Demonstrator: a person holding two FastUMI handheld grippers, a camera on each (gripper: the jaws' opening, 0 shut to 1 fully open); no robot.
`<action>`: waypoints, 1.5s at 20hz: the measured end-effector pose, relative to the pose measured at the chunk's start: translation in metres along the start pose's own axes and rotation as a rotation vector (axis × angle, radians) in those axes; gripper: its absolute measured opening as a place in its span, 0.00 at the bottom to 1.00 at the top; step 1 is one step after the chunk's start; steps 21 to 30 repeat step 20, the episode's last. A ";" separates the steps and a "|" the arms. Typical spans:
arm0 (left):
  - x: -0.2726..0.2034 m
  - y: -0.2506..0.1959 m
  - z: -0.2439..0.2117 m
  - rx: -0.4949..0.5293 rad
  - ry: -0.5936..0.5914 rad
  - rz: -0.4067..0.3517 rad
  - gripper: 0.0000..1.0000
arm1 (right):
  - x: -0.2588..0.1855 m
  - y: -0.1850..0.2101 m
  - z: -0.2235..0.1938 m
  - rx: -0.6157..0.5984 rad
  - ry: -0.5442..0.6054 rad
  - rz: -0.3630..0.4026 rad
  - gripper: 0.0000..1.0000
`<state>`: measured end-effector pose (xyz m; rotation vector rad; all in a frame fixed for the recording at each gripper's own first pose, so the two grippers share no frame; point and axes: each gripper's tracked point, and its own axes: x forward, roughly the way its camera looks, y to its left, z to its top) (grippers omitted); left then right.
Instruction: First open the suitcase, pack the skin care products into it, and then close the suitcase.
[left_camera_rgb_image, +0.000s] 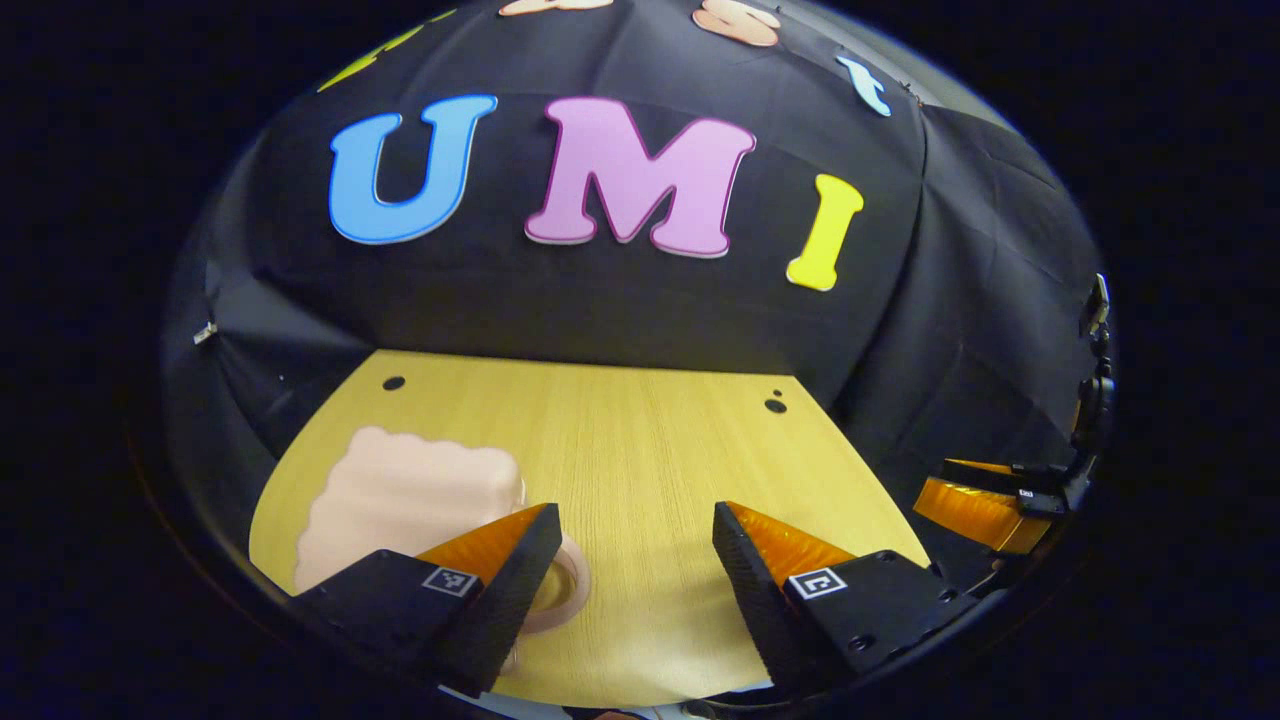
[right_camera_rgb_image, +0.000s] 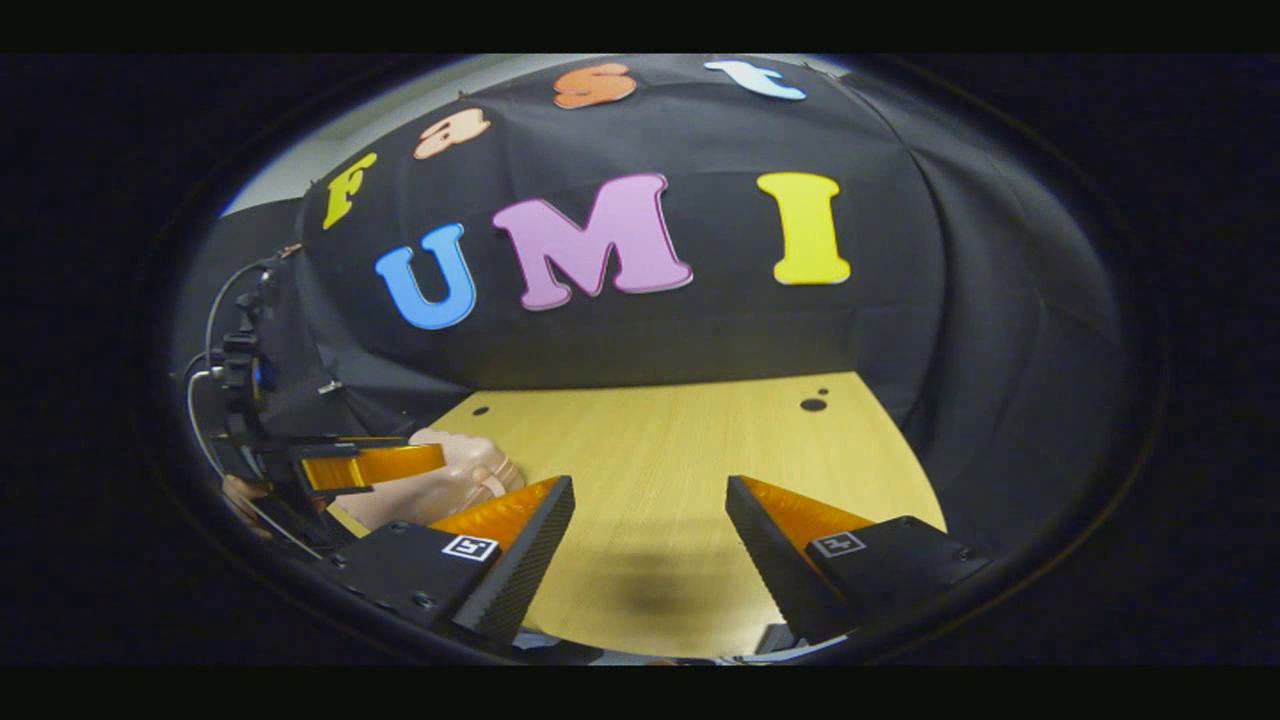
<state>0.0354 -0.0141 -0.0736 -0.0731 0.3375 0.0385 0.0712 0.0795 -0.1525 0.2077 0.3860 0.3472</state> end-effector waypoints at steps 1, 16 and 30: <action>-0.021 -0.005 0.014 0.027 -0.056 0.025 0.96 | -0.003 -0.001 0.010 -0.033 -0.036 0.009 0.97; -0.135 -0.080 0.102 0.051 -0.378 0.080 0.96 | -0.073 0.047 0.126 -0.245 -0.365 0.158 0.98; -0.133 -0.067 0.113 0.014 -0.396 0.052 0.96 | -0.074 0.049 0.144 -0.320 -0.403 0.113 0.98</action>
